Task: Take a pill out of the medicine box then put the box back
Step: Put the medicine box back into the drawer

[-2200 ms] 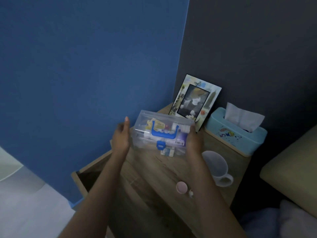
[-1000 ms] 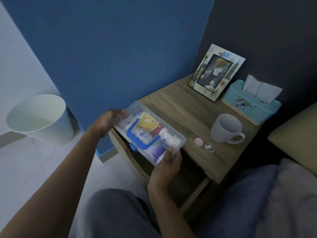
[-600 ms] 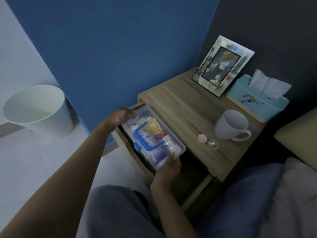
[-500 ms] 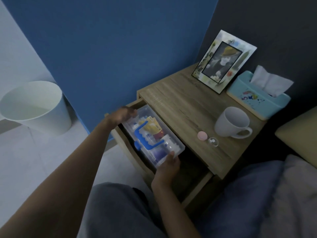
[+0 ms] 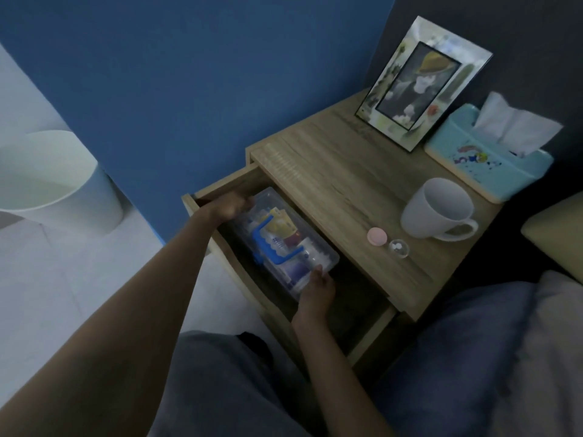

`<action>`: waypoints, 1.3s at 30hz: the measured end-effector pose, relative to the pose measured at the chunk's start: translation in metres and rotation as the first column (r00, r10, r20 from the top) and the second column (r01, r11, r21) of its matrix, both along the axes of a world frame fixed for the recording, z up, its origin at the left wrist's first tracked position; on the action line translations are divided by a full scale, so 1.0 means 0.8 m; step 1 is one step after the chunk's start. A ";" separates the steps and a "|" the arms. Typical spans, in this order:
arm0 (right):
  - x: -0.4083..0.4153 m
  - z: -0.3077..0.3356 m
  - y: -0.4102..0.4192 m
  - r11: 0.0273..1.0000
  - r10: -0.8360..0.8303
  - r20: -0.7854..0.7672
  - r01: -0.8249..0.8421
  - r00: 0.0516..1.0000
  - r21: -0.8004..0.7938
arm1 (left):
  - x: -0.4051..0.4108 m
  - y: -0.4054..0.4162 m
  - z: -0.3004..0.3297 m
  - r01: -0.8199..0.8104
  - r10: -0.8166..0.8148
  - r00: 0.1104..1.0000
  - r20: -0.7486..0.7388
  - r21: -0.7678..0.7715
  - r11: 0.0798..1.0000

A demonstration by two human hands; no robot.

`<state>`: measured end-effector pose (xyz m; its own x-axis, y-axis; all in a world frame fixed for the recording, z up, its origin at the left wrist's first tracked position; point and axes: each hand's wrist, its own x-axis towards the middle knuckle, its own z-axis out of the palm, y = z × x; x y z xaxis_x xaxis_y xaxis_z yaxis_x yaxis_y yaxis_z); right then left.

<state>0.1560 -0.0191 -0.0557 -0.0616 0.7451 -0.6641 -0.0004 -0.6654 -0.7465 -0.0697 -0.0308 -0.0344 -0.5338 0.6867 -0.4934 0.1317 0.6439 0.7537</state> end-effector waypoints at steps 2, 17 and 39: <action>0.000 -0.005 0.005 1.000 -0.004 0.003 0.004 1.000 -0.024 | 0.002 0.002 -0.003 0.000 0.000 1.000 0.000 -0.035 0.999; -0.003 -0.020 0.014 0.999 0.009 0.069 -0.011 0.998 0.037 | 0.008 0.008 -0.001 0.041 -0.040 0.999 0.009 -0.082 0.996; 0.003 -0.023 0.006 0.999 0.052 0.053 -0.053 0.997 0.014 | 0.017 0.008 0.002 0.059 -0.071 0.992 -0.104 -0.114 0.992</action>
